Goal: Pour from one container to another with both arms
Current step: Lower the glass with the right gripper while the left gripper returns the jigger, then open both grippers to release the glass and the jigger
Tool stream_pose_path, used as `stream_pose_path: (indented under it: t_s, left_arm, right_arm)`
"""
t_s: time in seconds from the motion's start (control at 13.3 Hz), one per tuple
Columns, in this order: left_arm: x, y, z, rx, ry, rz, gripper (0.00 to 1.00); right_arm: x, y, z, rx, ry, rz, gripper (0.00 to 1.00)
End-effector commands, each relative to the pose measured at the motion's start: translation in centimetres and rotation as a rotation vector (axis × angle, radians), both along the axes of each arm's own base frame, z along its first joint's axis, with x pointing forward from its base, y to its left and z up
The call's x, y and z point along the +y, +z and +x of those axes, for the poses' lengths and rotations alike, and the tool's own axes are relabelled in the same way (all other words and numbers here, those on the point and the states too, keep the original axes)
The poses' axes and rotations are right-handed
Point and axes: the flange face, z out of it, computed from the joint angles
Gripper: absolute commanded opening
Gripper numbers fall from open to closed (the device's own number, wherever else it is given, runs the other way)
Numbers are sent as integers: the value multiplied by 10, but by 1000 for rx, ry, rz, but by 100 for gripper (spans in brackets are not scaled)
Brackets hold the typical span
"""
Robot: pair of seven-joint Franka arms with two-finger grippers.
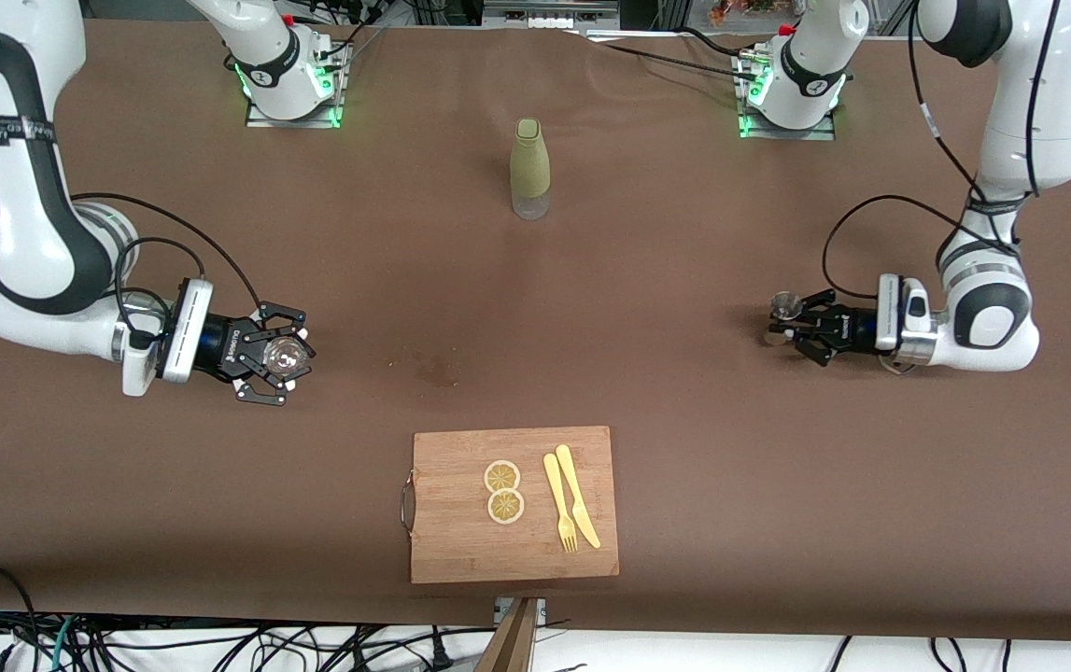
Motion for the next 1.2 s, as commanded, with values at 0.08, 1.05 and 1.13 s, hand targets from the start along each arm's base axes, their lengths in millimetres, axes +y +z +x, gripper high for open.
stream_pose_path:
  t_s: [0.08,1.05,1.13]
  left_arm:
    - [40,-15,-27,-49,-37,-64,0]
    - [100,-71,-63,-97,-36,-98,0]
    - [102,-73,-64,-94,-32,-90,0]
  right_arm:
    - [-32,-34,-1,-80,78,58,23]
    - [-97,-193,-47,-156,182,84,25]
    - [-104,-197,-49,-149,175,77,26]
